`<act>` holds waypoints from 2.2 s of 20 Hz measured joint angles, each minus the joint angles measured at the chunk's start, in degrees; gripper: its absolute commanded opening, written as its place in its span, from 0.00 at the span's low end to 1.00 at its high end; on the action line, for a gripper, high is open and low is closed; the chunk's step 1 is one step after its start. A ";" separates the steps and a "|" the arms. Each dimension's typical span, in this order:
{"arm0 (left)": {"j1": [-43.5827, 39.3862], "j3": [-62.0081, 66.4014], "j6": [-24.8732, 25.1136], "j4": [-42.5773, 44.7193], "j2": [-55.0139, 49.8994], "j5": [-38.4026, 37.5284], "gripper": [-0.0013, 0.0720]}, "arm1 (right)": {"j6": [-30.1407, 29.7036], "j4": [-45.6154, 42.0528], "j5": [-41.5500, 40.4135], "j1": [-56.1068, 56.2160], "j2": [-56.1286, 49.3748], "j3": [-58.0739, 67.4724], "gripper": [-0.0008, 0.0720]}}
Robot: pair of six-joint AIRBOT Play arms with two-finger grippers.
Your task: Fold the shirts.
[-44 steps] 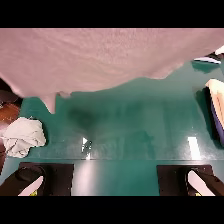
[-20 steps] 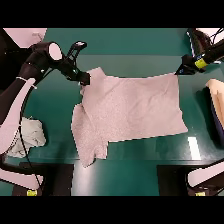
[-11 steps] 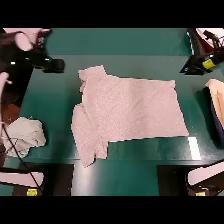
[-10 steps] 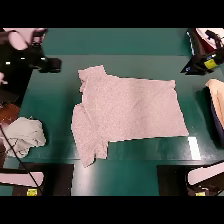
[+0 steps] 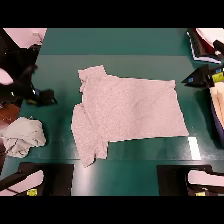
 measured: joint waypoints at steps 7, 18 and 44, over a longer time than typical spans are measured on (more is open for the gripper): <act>0.35 -18.60 7.52 -12.04 3.15 4.28 0.80 | -1.90 0.72 -3.98 -0.13 10.78 -15.32 0.51; -8.55 -21.73 11.23 -18.60 3.37 13.44 0.05 | -2.25 -2.62 -5.64 -4.48 16.35 -22.38 0.51; -9.38 -9.77 11.72 -19.41 4.11 12.66 0.05 | -10.25 -14.56 -17.09 -18.29 7.39 -44.89 0.03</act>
